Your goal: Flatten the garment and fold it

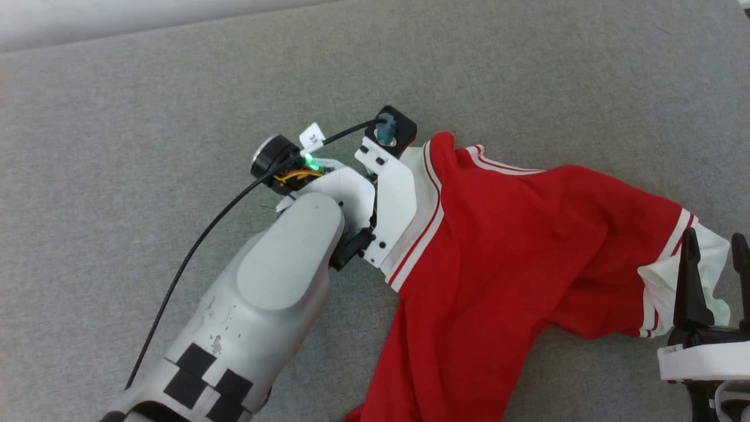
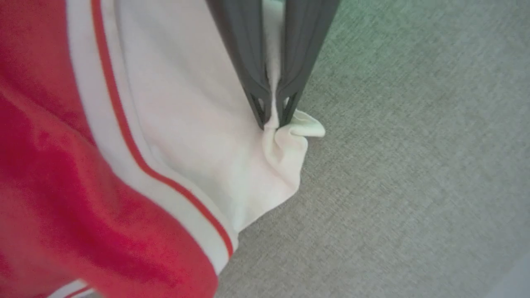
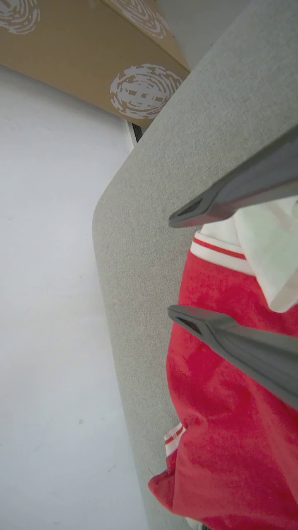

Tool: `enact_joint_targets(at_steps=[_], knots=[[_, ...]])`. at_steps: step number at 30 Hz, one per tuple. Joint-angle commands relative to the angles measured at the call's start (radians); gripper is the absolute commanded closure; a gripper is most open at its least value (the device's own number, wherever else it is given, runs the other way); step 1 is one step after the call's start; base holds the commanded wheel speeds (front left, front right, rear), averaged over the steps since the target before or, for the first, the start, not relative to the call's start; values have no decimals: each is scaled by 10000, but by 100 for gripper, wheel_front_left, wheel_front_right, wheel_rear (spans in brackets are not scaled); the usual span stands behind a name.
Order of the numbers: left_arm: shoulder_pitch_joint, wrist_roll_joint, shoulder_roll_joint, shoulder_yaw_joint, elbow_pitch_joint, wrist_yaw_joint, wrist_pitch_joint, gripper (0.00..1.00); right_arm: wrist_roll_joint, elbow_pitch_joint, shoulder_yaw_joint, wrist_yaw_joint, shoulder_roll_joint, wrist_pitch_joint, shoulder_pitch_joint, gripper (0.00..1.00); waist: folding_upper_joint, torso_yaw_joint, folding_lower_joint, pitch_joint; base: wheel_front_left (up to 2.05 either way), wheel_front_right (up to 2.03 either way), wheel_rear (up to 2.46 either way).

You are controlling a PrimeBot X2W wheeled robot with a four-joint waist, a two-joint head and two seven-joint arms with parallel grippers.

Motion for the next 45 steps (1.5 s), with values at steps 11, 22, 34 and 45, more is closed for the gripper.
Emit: enact_joint_targets(at_steps=[11, 22, 34, 45], knots=[[1380, -987, 60, 693, -627, 471, -1615, 100, -241, -121, -92, -7, 24, 266, 199, 0, 0, 993, 0, -1329, 0, 0, 0], [4886, -2542, 1490, 3384, -3003, 2020, -3498, 100, -318, -485, -155, -7, 24, 750, 711, 0, 0, 1736, 0, -1955, 0, 0, 0], [7290, -3230, 1599, 4165, -5377, 2750, -3822, 100, -492, -835, 53, -7, 24, 1436, 384, 0, 0, 2291, 0, -1803, 0, 0, 0], [6792, -3103, 1550, 3922, -5578, 2728, -3807, 100, -1793, -851, 192, -7, -201, 7075, -1770, 0, 0, 2217, 0, -1236, 0, 0, 0]])
